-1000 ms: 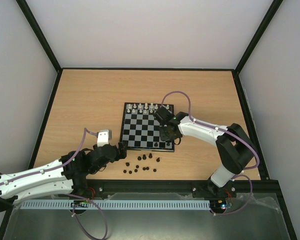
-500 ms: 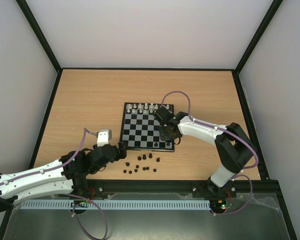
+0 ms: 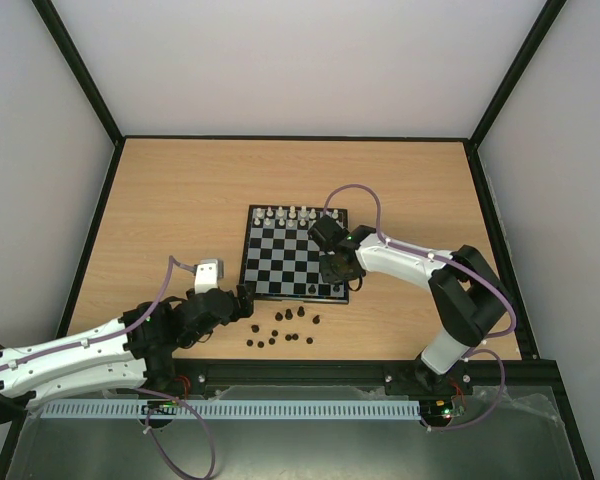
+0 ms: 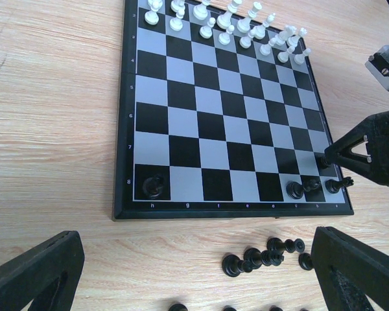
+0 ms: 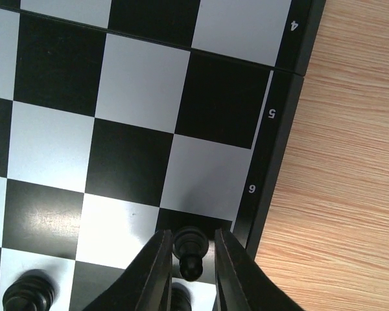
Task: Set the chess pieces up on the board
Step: Place the chess piece on the chessboard, then pick up the chess piece at the center of the board.
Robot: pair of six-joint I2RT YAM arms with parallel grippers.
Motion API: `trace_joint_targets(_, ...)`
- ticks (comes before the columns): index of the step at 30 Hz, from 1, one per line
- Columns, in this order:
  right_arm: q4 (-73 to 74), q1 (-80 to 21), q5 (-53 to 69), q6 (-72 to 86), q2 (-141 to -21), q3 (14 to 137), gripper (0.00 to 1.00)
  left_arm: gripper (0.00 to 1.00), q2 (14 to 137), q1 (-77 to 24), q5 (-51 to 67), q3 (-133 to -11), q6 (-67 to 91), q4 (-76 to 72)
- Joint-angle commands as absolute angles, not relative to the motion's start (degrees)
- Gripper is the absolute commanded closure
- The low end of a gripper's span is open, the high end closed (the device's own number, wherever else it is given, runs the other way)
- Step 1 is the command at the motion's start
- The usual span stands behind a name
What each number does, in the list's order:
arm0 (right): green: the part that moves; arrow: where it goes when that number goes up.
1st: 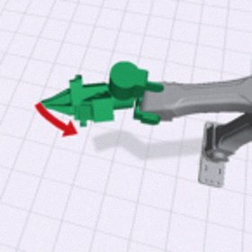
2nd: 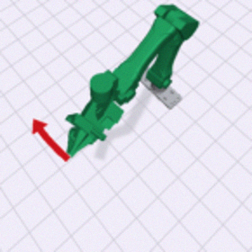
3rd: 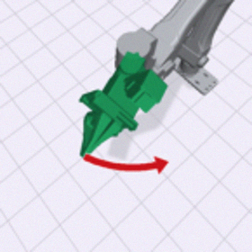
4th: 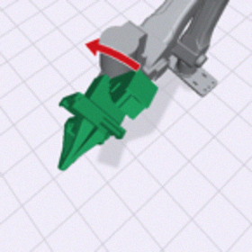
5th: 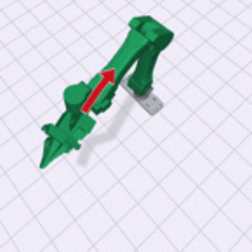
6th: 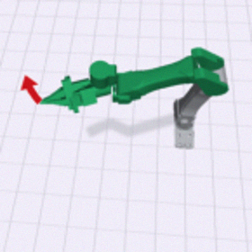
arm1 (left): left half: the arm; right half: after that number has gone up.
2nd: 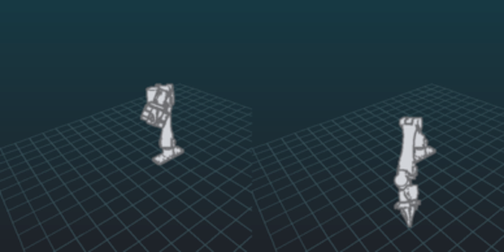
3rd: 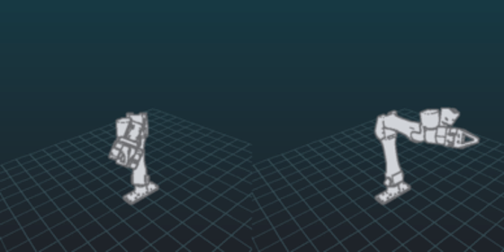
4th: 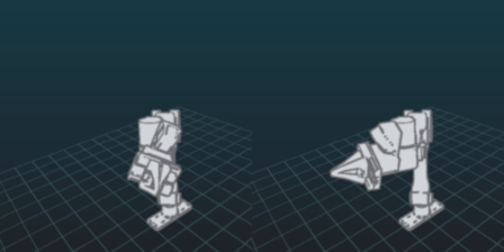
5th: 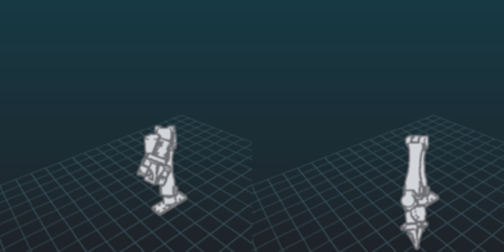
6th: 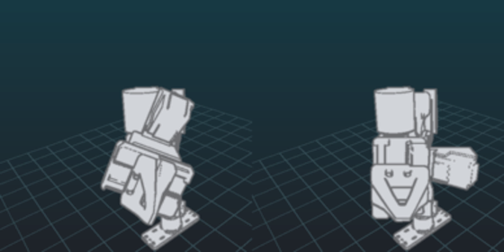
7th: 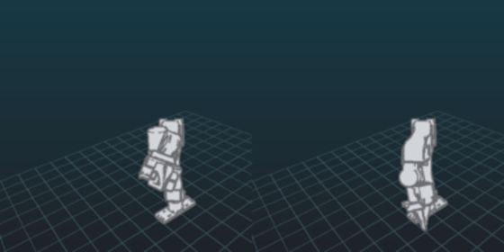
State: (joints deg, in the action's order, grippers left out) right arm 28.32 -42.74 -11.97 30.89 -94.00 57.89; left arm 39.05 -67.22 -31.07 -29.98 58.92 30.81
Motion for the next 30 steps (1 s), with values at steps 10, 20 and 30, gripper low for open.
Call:
trace_joint_targets(10, 34.97, -42.62, -15.41, 31.86, -83.53, 58.22, 0.56, 0.01, 40.1, -66.97, -31.43, -31.95, 58.85, 32.69)
trace_joint_targets(20, 36.69, -49.63, -8.8, 36.04, -65.6, 49.6, 0.44, 0.01, 42.85, -66.89, -30.87, -33.45, 57.61, 32.34)
trace_joint_targets(30, 32.55, -58.18, -8.22, 42.49, -62.51, 43.33, 0.43, 0.01, 47.42, -70.29, -21.67, -30.81, 62.86, 33.61)
